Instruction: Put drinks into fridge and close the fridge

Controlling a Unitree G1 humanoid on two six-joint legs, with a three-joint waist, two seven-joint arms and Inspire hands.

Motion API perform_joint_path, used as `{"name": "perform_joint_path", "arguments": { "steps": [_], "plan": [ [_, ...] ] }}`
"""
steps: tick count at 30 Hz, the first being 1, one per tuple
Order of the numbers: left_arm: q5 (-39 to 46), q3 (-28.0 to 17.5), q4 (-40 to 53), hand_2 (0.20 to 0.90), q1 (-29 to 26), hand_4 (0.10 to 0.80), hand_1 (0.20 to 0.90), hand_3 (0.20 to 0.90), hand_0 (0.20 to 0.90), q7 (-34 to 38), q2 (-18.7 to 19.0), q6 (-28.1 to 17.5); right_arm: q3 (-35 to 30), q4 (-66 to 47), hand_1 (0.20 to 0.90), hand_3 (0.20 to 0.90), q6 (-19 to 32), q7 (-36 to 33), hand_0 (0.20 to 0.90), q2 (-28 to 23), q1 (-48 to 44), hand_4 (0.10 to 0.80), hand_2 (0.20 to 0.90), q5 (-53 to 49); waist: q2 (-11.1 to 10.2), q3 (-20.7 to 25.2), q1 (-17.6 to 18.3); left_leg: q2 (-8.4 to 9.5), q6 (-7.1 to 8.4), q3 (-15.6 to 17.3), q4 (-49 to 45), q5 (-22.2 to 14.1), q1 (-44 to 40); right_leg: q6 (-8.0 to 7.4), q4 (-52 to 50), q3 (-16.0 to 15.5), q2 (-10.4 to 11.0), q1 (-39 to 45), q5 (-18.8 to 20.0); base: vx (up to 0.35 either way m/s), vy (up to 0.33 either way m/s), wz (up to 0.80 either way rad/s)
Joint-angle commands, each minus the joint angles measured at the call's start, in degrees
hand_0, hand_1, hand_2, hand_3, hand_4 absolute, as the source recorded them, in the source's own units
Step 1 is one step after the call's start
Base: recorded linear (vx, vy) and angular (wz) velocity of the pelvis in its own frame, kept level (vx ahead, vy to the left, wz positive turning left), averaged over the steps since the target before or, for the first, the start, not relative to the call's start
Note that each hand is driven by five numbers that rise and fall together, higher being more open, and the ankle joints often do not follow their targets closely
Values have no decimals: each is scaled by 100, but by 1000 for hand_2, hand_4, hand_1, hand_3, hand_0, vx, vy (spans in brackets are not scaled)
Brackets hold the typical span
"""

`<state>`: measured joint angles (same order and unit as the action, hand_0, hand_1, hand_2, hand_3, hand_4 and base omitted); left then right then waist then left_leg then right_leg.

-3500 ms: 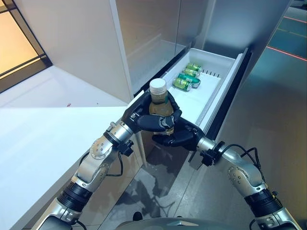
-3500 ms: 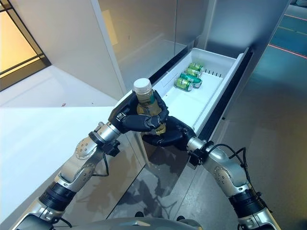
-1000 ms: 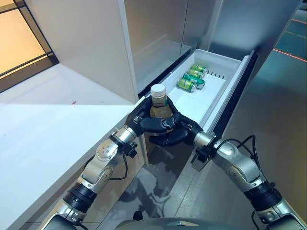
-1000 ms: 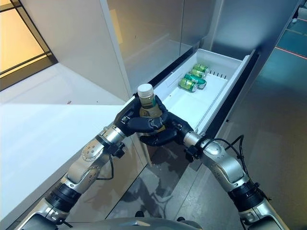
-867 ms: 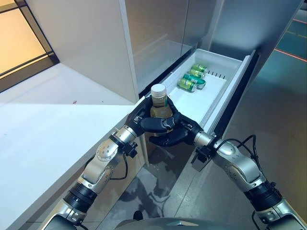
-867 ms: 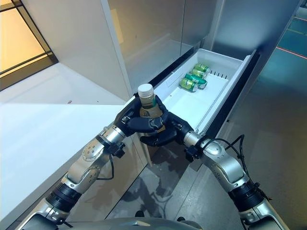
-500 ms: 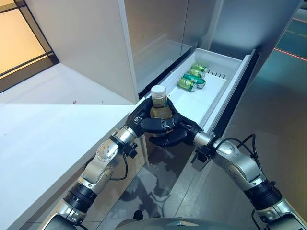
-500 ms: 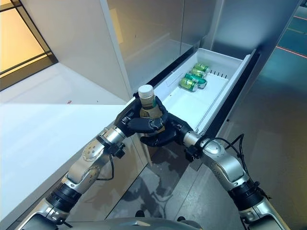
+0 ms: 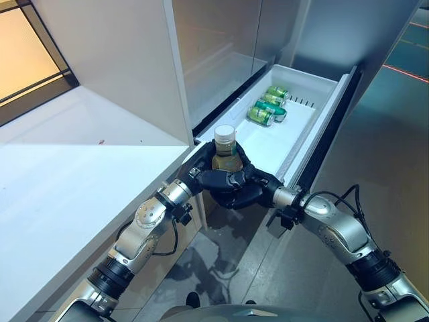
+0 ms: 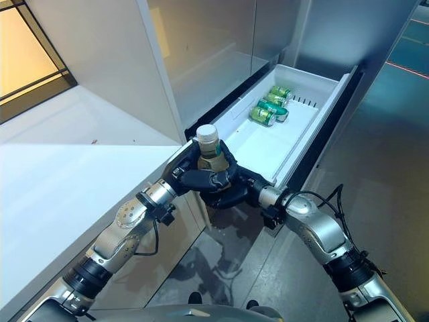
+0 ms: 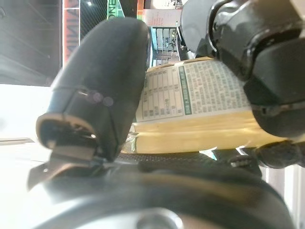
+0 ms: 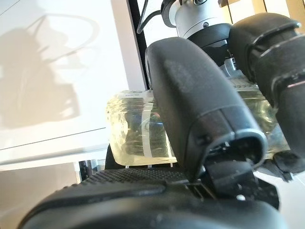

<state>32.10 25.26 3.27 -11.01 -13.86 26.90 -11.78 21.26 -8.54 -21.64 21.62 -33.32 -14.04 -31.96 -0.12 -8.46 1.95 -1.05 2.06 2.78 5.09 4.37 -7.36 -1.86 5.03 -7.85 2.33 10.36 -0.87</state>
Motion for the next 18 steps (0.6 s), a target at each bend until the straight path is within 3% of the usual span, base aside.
{"name": "perform_joint_path", "arguments": {
  "steps": [1, 3, 4, 9, 16, 18],
  "plan": [
    [-251, 336, 416, 900, -984, 800, 900, 900, 900, -350, -229, -1220, 94, -705, 300, 200, 772, 292, 300, 376, -1132, 100, 300, -256, -85, 425, 59, 395, -394, 274, -150, -799, -193, -136, -511, 87, -309, -359, -239, 0, 0, 0],
    [-199, 308, 425, 900, -1016, 800, 900, 900, 900, -201, -250, -1210, 62, -673, 300, 200, 870, 105, 300, 338, -1261, 100, 300, -148, -90, 417, 44, 391, -388, 273, -163, -802, -191, -130, -497, 73, -310, -346, -235, 0, 0, 0],
    [-127, 287, 490, 900, -1048, 800, 900, 900, 900, -77, -282, -960, 72, -666, 300, 200, 888, -31, 300, 336, -1307, 100, 300, -85, -93, 413, 32, 385, -384, 270, -169, -798, -191, -133, -495, 54, -302, -340, -232, -16, -36, 0],
    [-493, 134, 140, 900, -984, 800, 900, 900, 900, 667, -410, -1198, -158, -291, 300, 200, 902, -665, 300, 310, -1805, 100, 300, 572, -134, 407, -27, 372, -359, 255, -258, -841, -148, -94, -513, 33, -326, -331, -269, -17, -49, 0],
    [-552, -181, -407, 900, -236, 800, 900, 900, 900, 584, -237, -1181, -672, 235, 300, 200, 669, -1594, 300, -224, -2637, 100, 300, 997, -224, 376, -268, 372, -332, 167, -352, -891, -109, -13, -530, -105, -336, -264, -329, -2, -25, 5],
    [-316, -233, -563, 900, -29, 800, 900, 900, 900, 418, -230, -993, -808, 438, 300, 200, 635, -1822, 300, -422, -2849, 100, 300, 1036, -242, 374, -329, 371, -322, 127, -365, -886, -97, 0, -541, -141, -331, -252, -338, 17, -13, 14]
  ]
}}
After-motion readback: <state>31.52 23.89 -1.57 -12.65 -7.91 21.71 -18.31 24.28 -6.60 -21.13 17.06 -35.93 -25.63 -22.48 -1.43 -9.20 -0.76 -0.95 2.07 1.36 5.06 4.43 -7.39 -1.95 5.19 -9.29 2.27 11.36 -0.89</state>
